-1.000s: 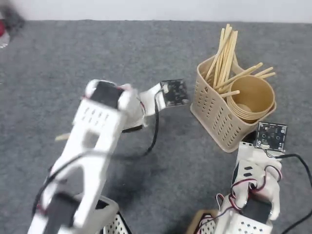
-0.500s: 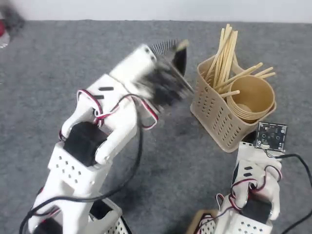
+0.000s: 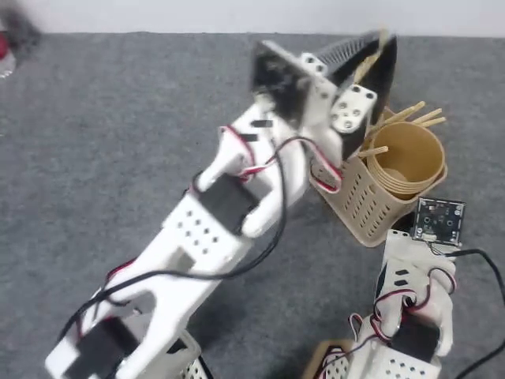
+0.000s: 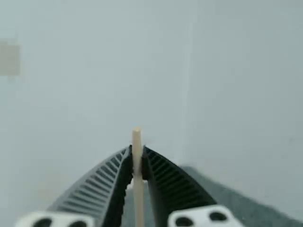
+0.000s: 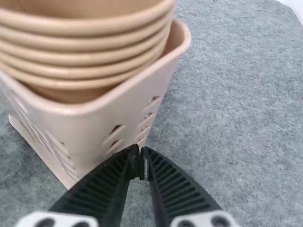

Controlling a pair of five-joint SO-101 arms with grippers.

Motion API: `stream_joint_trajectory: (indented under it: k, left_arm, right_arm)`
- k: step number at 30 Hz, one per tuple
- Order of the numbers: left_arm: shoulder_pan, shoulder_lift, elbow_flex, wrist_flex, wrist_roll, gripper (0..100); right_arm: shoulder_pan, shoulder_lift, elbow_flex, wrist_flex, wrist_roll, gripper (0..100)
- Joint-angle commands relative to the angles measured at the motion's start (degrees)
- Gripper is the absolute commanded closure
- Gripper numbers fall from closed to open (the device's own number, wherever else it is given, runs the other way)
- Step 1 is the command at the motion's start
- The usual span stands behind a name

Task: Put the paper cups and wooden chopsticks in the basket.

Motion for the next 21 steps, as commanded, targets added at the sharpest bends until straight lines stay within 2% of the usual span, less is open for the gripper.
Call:
stream_joint_trajectory:
  k: [1,10,12,17,21]
  left_arm:
    - [-2.1,3.7,-0.3,1.7,0.7,99]
    - [-2.8,4.7,-0.3,1.8,0.6,98]
    - [-2.5,4.4,1.3,1.8,0.6,93]
    - [-2.3,2.0,5.8,4.7,0.7,70]
    - [-3.8,-0.5,4.1,13.4,0.4,69]
  right_arm:
    - [-0.1,-0.4,-0.4,-0.7,0.7,99.0]
    - [-0.1,-0.4,-0.5,-0.7,0.7,99.0]
    - [-0.1,-0.4,-0.4,-0.7,0.7,99.0]
    - [-0.1,-0.4,-0.4,-0.7,0.7,99.0]
    - [-0.1,-0.4,-0.4,-0.7,0.7,99.0]
